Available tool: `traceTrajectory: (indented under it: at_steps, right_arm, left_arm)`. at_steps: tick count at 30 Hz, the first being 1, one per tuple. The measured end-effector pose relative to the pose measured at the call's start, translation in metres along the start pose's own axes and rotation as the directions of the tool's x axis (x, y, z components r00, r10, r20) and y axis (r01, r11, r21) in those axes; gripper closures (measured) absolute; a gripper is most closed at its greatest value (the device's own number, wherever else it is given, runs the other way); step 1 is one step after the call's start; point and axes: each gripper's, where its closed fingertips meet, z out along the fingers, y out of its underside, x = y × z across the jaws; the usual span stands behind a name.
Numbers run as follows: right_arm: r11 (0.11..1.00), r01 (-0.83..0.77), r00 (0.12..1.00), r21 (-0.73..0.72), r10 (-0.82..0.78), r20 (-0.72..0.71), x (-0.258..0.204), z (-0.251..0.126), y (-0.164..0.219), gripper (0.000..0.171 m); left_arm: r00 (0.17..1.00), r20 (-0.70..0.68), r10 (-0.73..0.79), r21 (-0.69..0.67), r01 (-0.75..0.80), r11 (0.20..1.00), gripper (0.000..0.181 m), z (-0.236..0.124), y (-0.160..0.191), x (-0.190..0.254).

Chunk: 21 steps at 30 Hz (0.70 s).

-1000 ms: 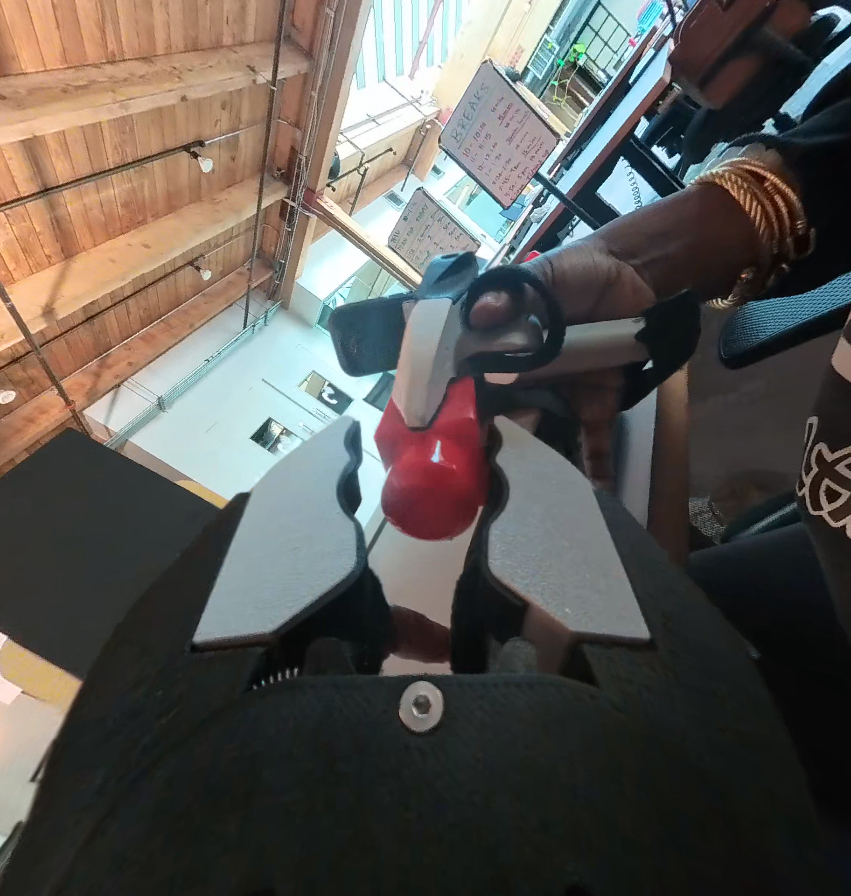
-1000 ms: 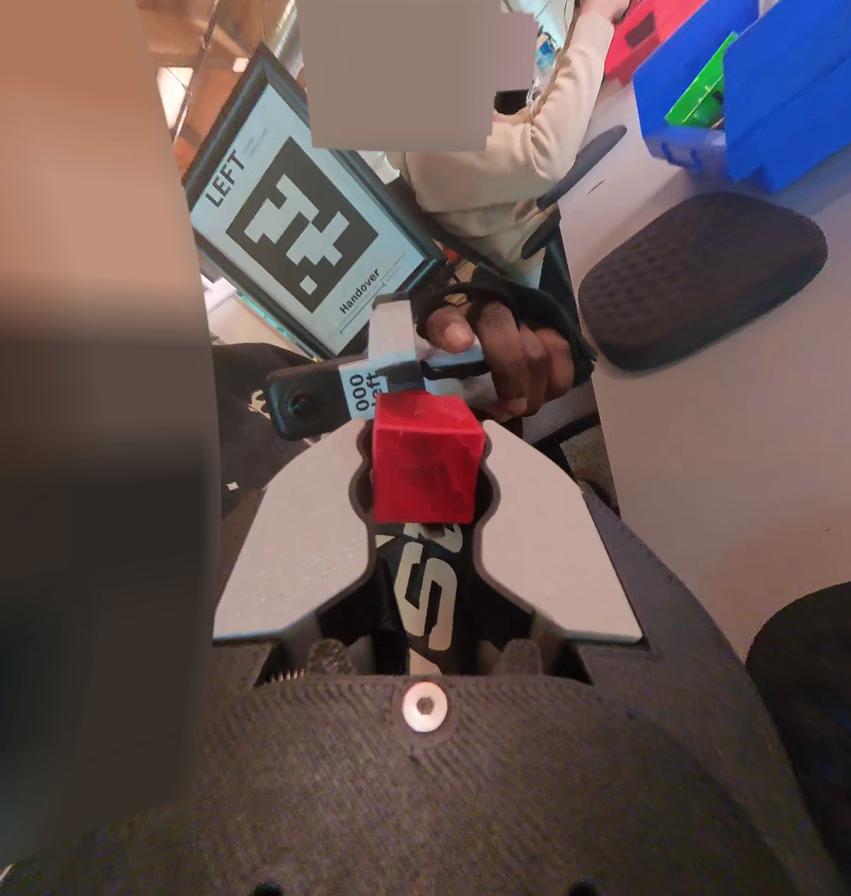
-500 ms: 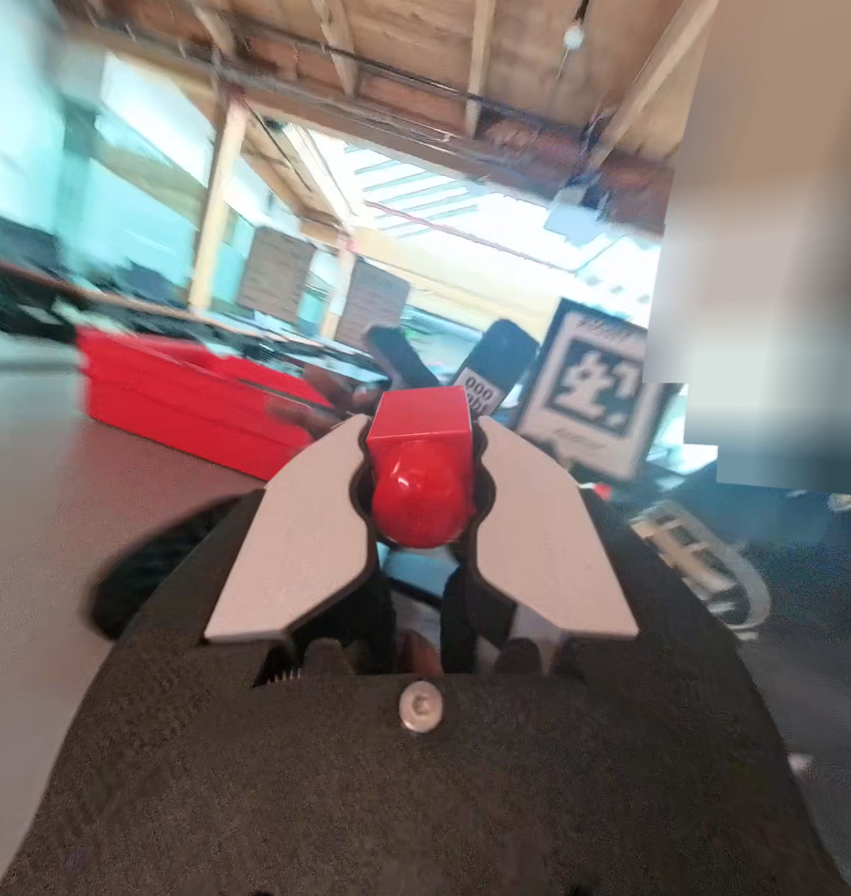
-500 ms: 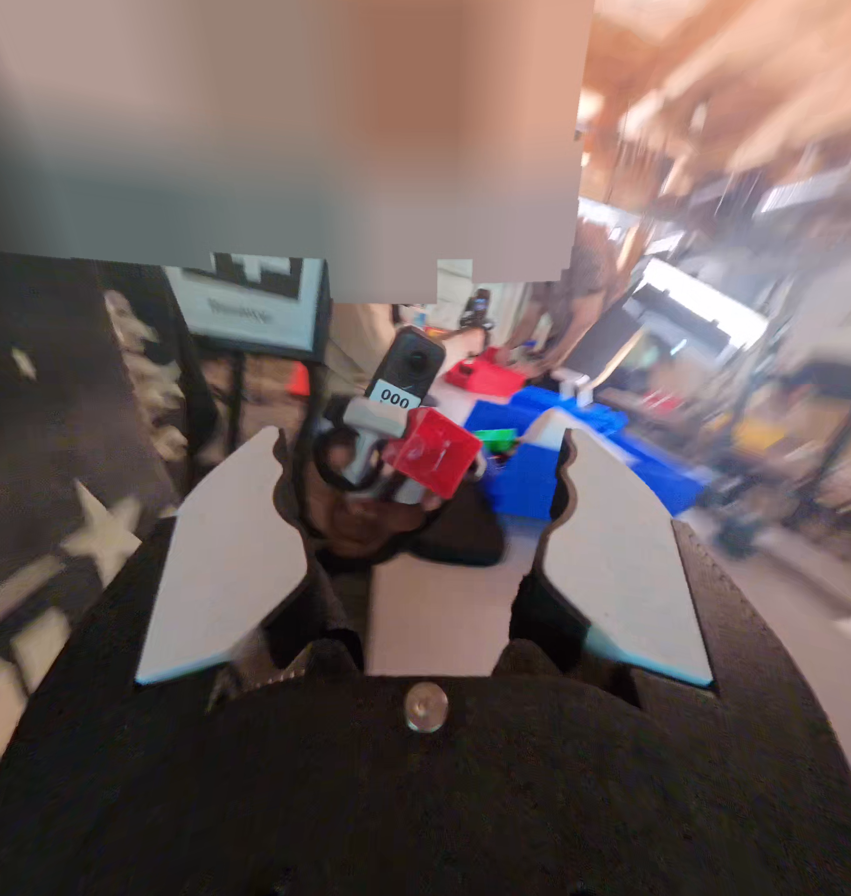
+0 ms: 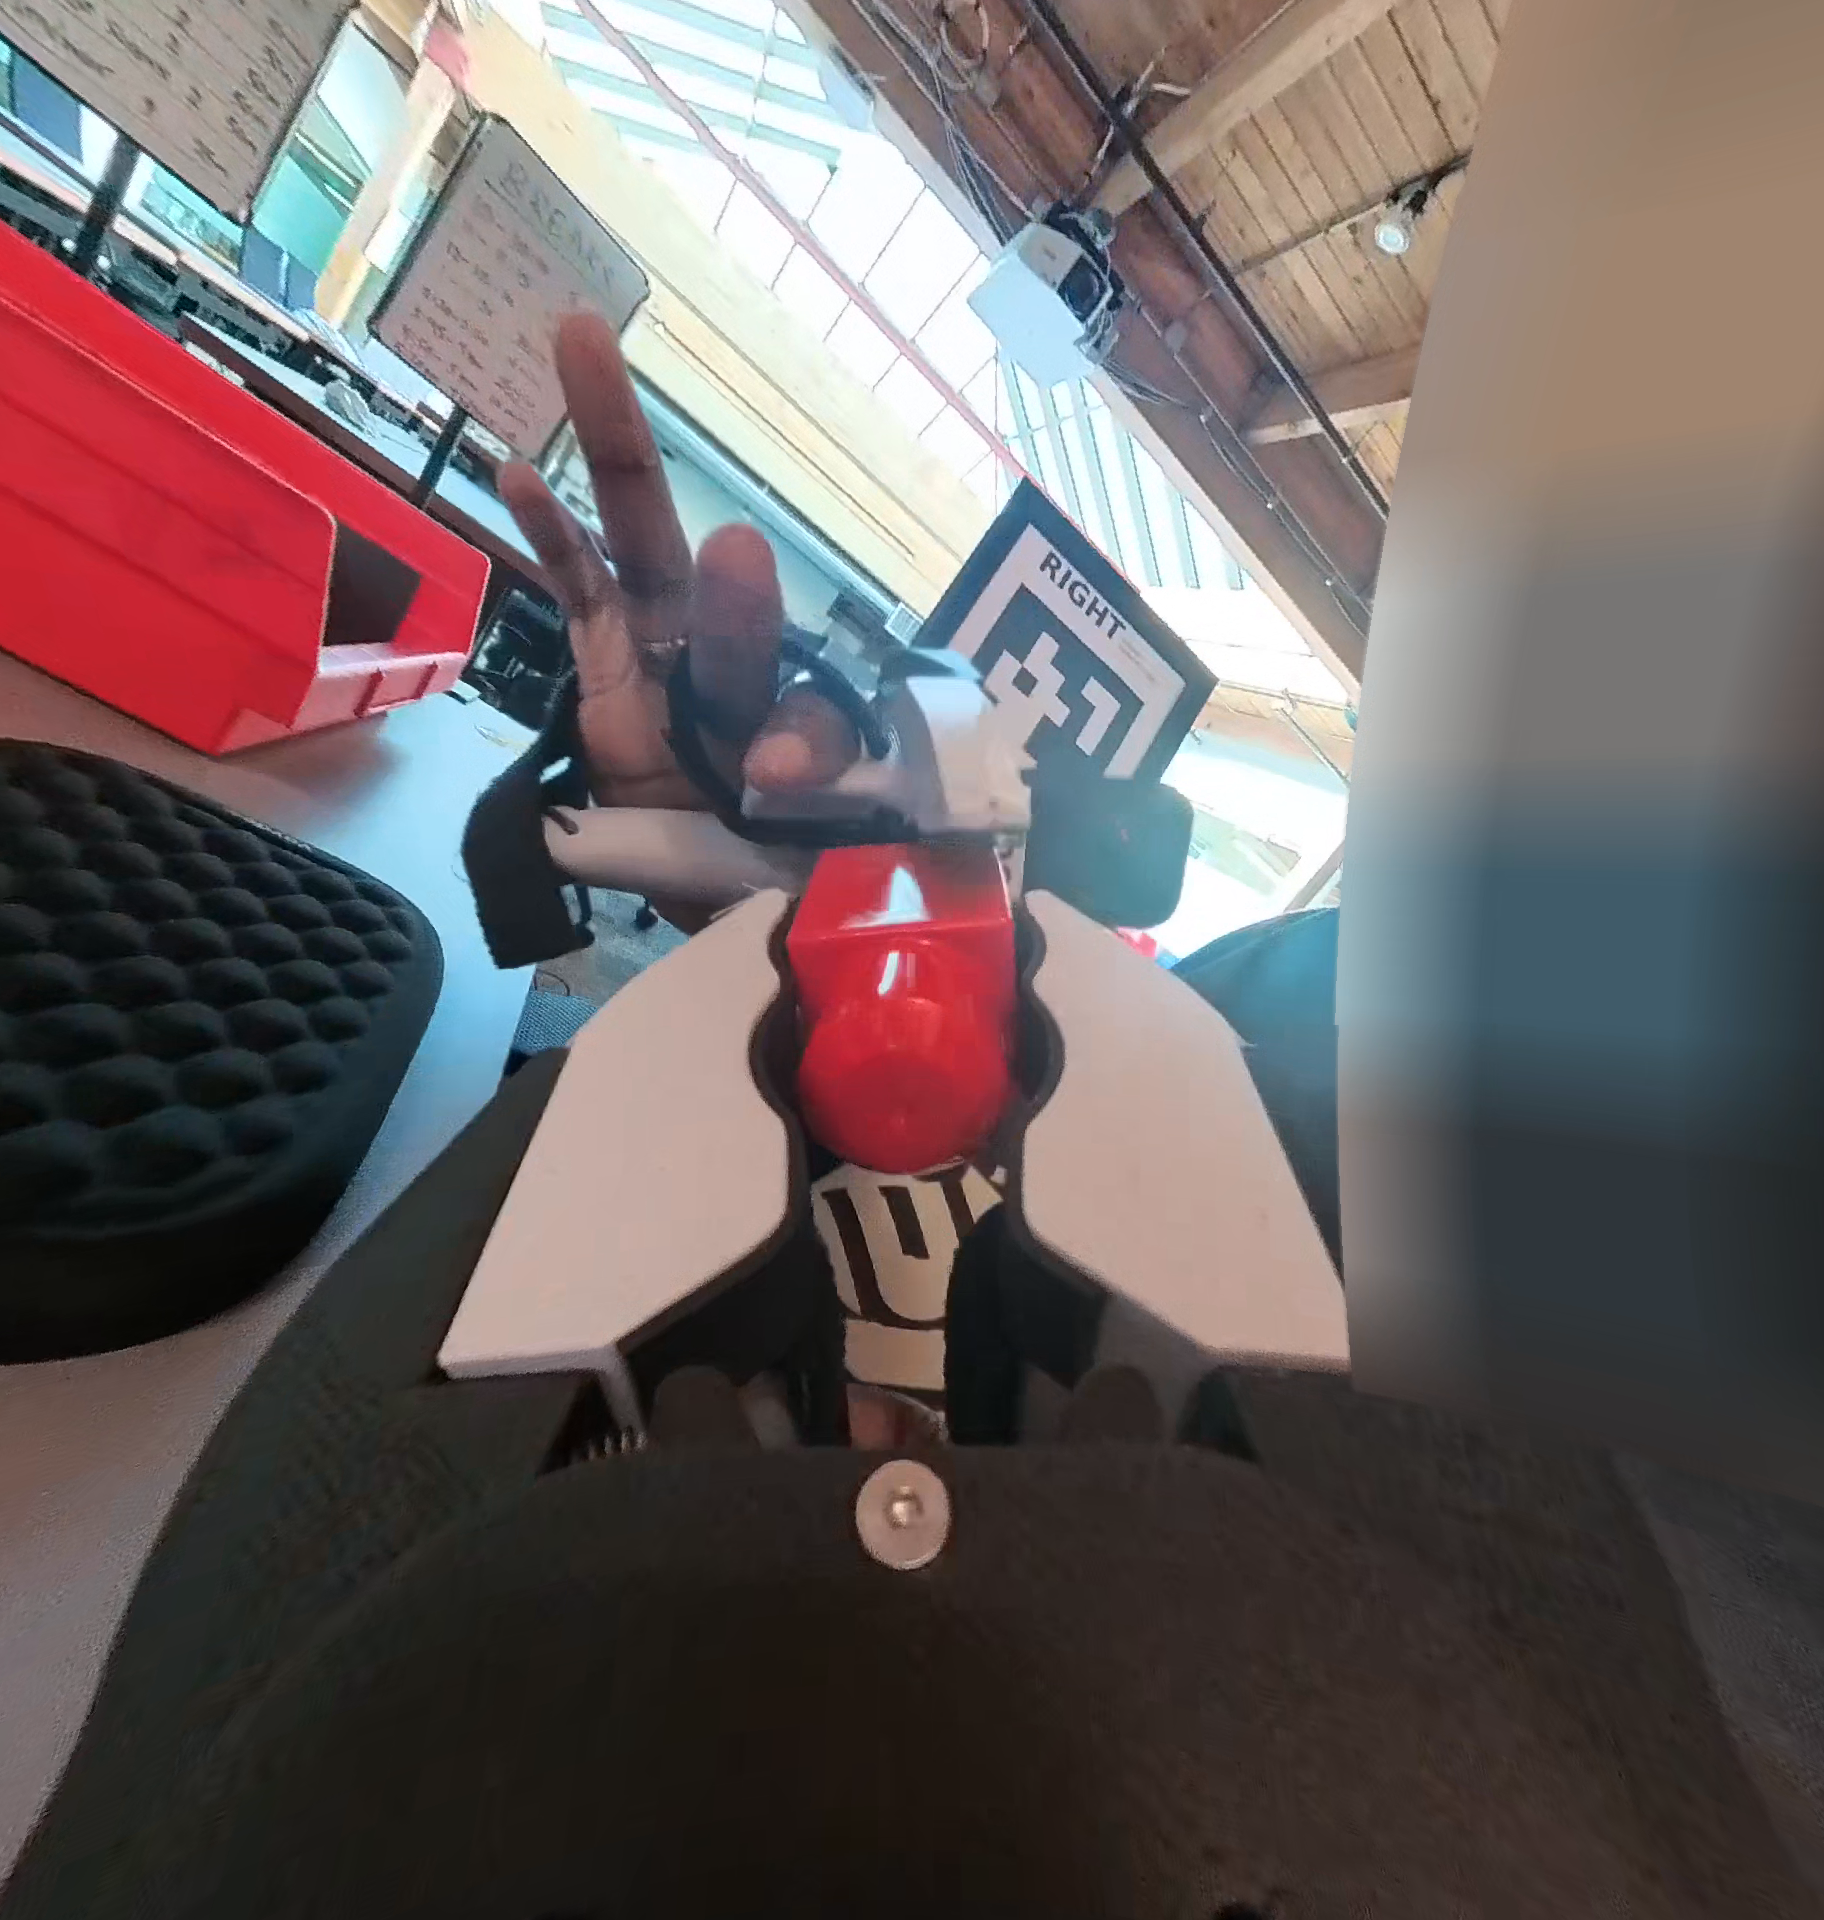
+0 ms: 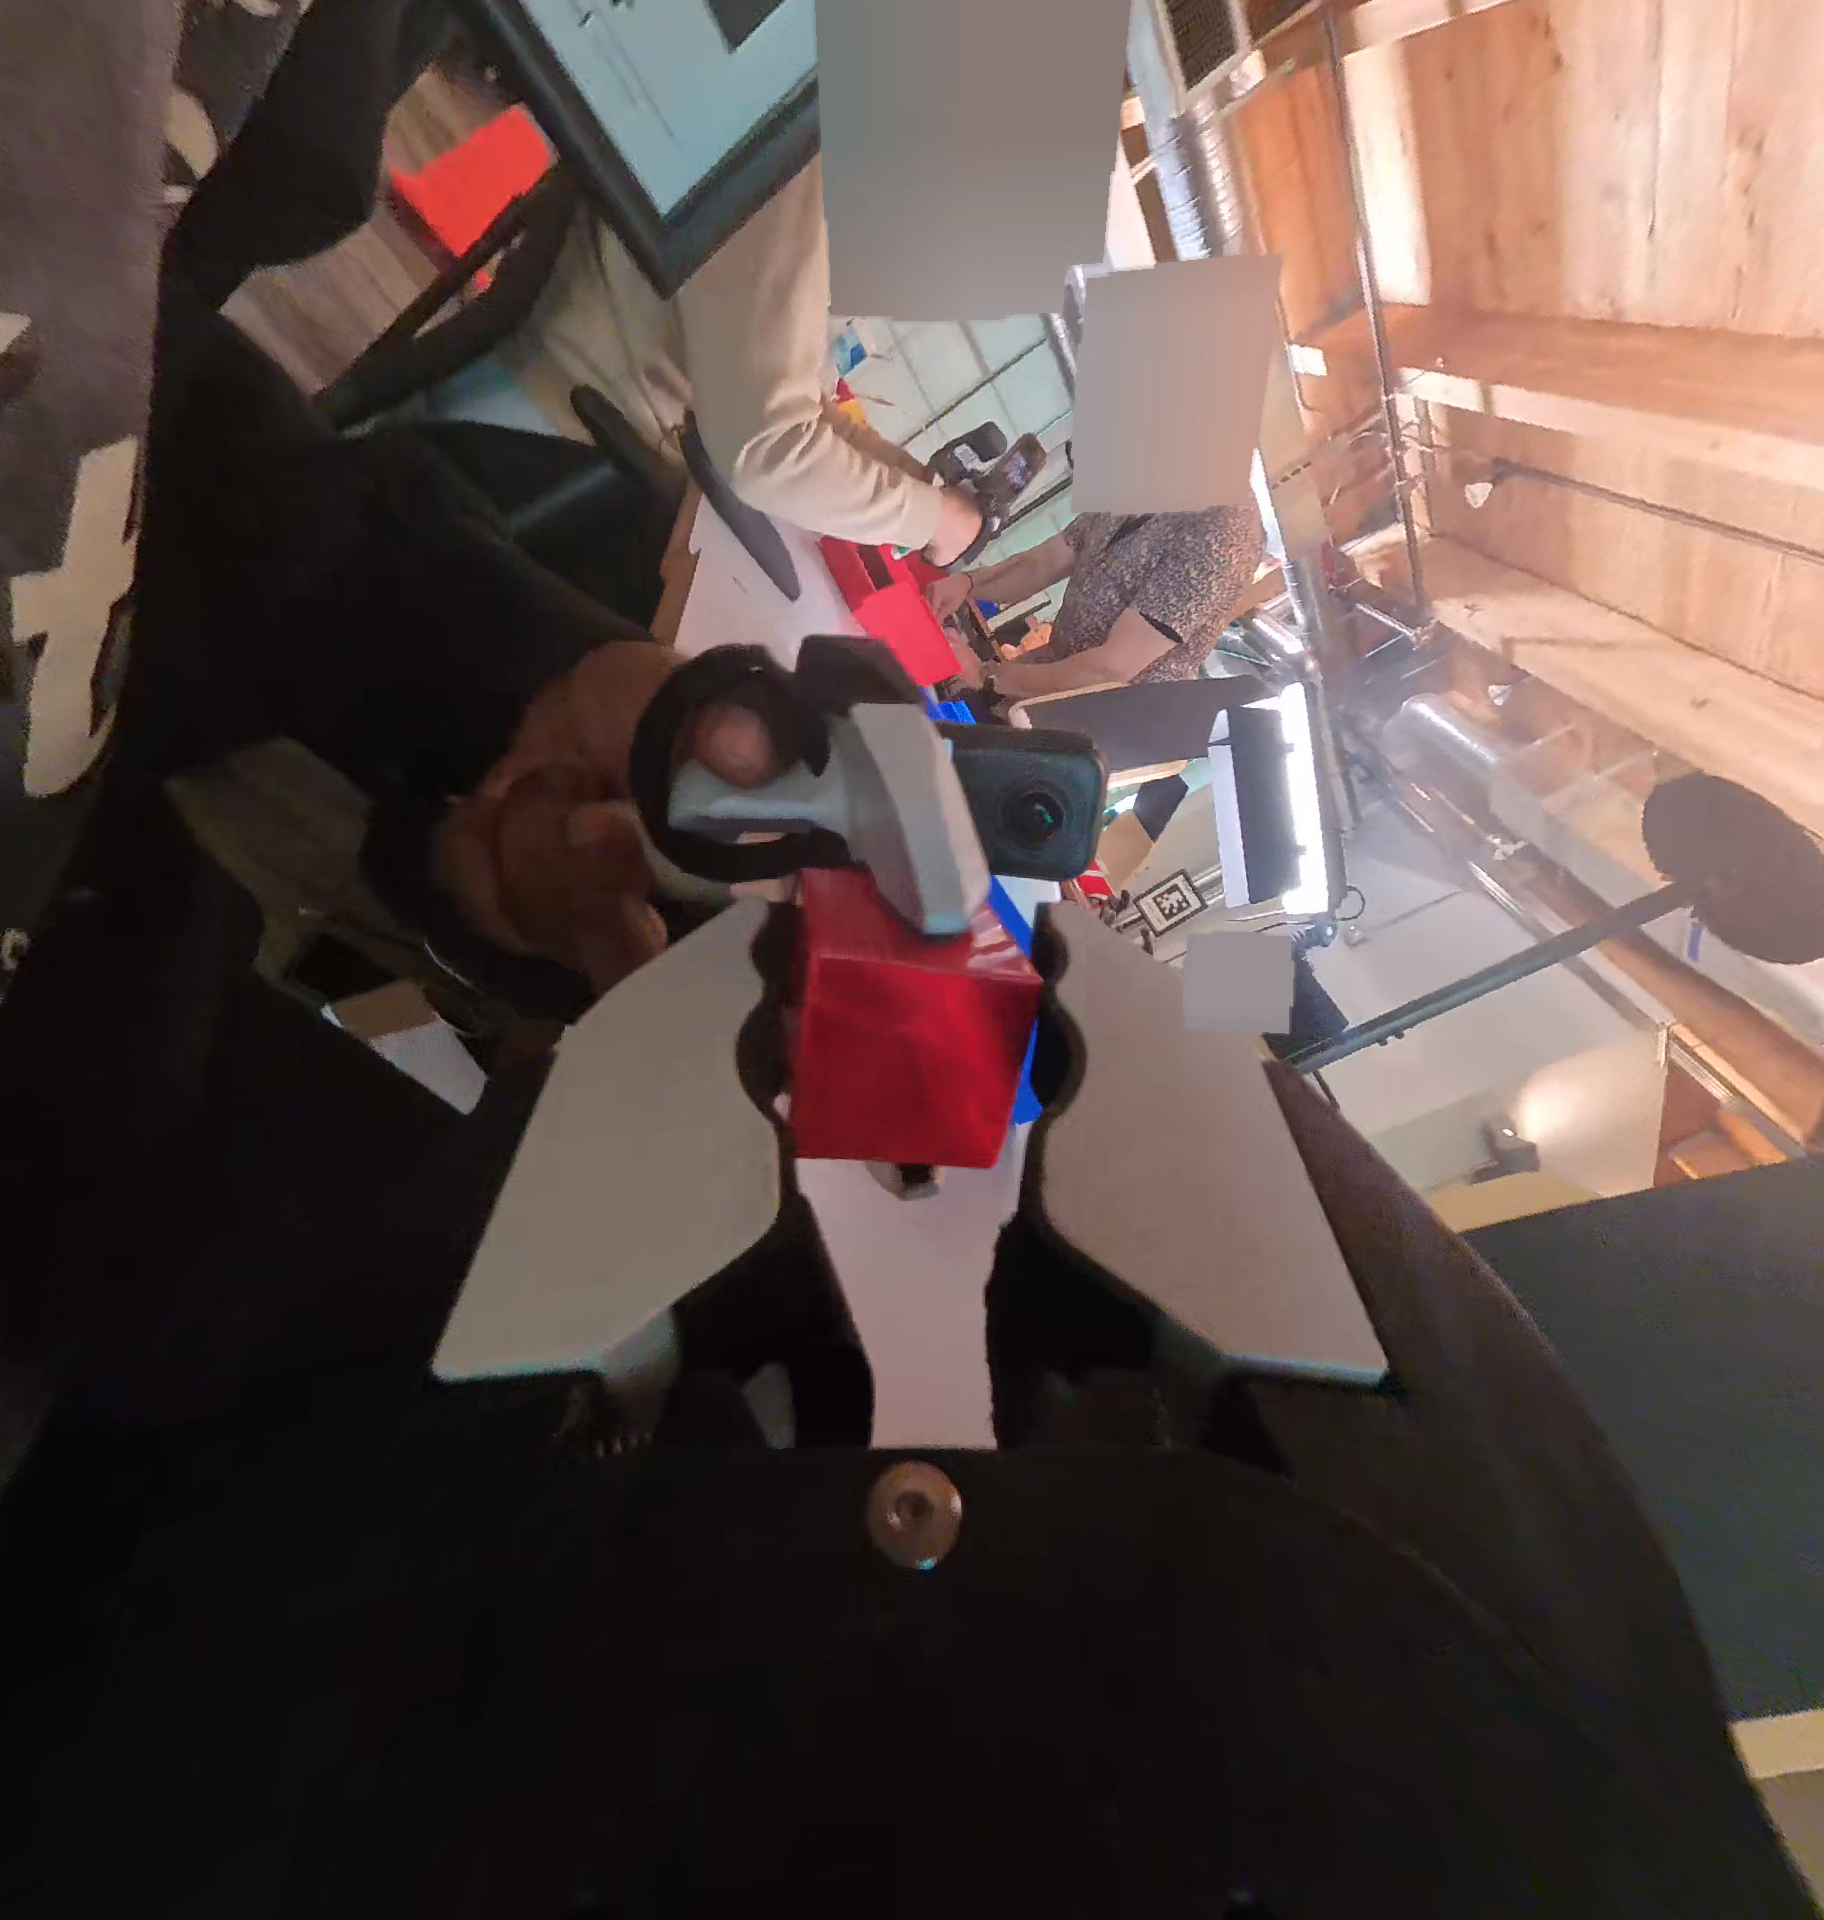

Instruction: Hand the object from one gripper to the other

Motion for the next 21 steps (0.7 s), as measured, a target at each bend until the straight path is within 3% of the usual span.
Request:
traceTrajectory:
  at_steps: [3, 6, 8, 9, 12, 14, 15, 16, 18, 21]
  right_arm:
    - [0.999, -0.005, 1.0, -0.031, 0.005, -0.003, 0.001, 0.001, 0.003, 0.131]
    - [0.989, -0.145, 0.989, -0.036, 0.143, -0.045, 0.014, -0.002, 0.007, 0.131]
    - [0.941, -0.337, 0.939, -0.022, 0.335, -0.075, 0.027, -0.007, 0.011, 0.131]
    - [0.888, -0.459, 0.887, -0.019, 0.456, -0.074, 0.032, -0.009, 0.014, 0.132]
    - [0.617, -0.787, 0.617, 0.002, 0.787, 0.022, 0.037, -0.015, 0.012, 0.131]
    - [0.351, -0.935, 0.344, -0.046, 0.932, 0.113, 0.033, -0.015, 0.01, 0.131]
    - [0.212, -0.973, 0.197, -0.089, 0.968, 0.156, 0.03, -0.016, 0.009, 0.131]
    - [0.096, -0.986, 0.068, -0.133, 0.977, 0.2, 0.026, -0.015, 0.006, 0.131]
    - [-0.035, -0.974, -0.095, -0.223, 0.959, 0.266, 0.015, -0.015, 0.002, 0.131]
    - [-0.053, -0.95, -0.134, -0.308, 0.959, 0.249, -0.002, -0.01, 0.007, 0.131]
  left_arm:
    - [0.998, 0.01, 0.065, 0.037, -0.065, 0.997, 0.134, -0.004, -0.007, 0.001]
    - [0.953, 0.088, 0.289, 0.106, -0.297, 0.949, 0.119, -0.01, -0.021, 0.005]
    - [0.835, 0.202, 0.511, 0.129, -0.54, 0.832, 0.106, -0.016, -0.031, 0.009]
    - [0.725, 0.281, 0.629, 0.093, -0.673, 0.734, 0.101, -0.019, -0.035, 0.008]
    - [0.248, 0.409, 0.878, -0.2, -0.914, 0.352, 0.097, -0.027, -0.039, -0.003]
    - [-0.018, 0.346, 0.938, -0.387, -0.914, 0.125, 0.096, -0.027, -0.033, -0.01]
    - [-0.113, 0.302, 0.947, -0.453, -0.891, 0.038, 0.096, -0.026, -0.029, -0.014]
    - [-0.181, 0.27, 0.946, -0.495, -0.868, -0.025, 0.096, -0.024, -0.027, -0.016]
    - [-0.252, 0.239, 0.938, -0.525, -0.846, -0.094, 0.096, -0.019, -0.024, -0.018]
    - [-0.287, 0.166, 0.944, -0.552, -0.82, -0.152, 0.097, -0.011, -0.014, -0.022]
